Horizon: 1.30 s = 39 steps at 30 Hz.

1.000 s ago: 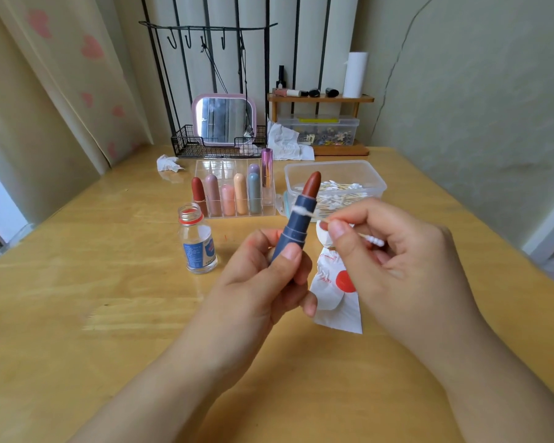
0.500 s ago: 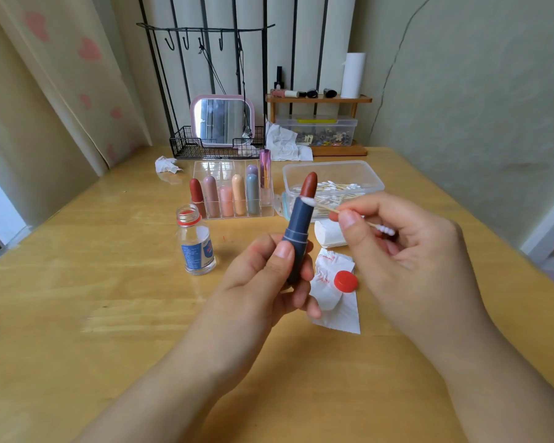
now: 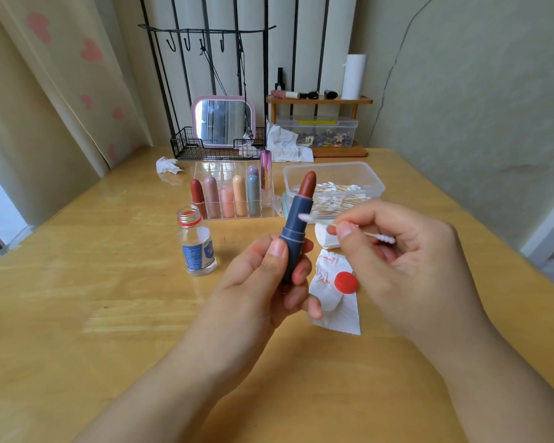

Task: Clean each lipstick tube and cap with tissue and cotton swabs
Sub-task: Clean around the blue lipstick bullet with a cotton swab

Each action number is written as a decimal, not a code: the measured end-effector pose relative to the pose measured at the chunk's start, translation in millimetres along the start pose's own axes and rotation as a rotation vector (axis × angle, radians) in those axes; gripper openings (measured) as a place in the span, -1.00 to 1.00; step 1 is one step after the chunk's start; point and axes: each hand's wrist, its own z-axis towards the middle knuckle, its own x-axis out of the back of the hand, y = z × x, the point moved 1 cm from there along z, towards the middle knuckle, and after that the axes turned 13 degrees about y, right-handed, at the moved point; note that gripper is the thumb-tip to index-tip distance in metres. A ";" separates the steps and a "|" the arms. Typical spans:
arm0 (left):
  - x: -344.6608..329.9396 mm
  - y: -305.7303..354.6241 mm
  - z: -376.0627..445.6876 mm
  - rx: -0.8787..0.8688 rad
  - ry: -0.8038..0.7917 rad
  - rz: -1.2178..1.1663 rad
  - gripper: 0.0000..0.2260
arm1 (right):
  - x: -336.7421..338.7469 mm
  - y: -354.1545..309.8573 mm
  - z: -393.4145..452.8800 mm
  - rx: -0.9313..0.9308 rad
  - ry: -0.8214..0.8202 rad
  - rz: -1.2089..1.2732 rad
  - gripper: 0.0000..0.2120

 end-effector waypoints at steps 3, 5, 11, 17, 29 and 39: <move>-0.6 1.8 -0.9 0.023 -0.021 -0.031 -0.70 | -0.9 -0.3 -0.8 -0.013 -0.027 0.007 -0.85; -0.7 3.3 -2.3 0.045 -0.034 -0.044 -0.69 | -0.3 -0.8 0.7 -0.004 0.010 0.006 -0.86; 0.3 4.4 -2.0 0.033 -0.073 -0.063 -0.74 | -1.4 -1.5 -0.9 -0.028 -0.038 0.028 -0.85; 0.3 3.7 -1.6 -0.027 -0.058 0.007 -0.84 | -2.7 -4.5 -2.1 -0.023 -0.065 0.021 -0.88; 2.5 1.7 -1.7 -0.018 0.006 0.071 -0.69 | -0.1 -2.3 -0.2 0.013 -0.030 -0.015 -0.83; -0.2 2.8 -3.7 0.015 -0.051 0.004 -0.71 | 0.8 -1.6 1.4 -0.027 -0.016 0.016 -0.83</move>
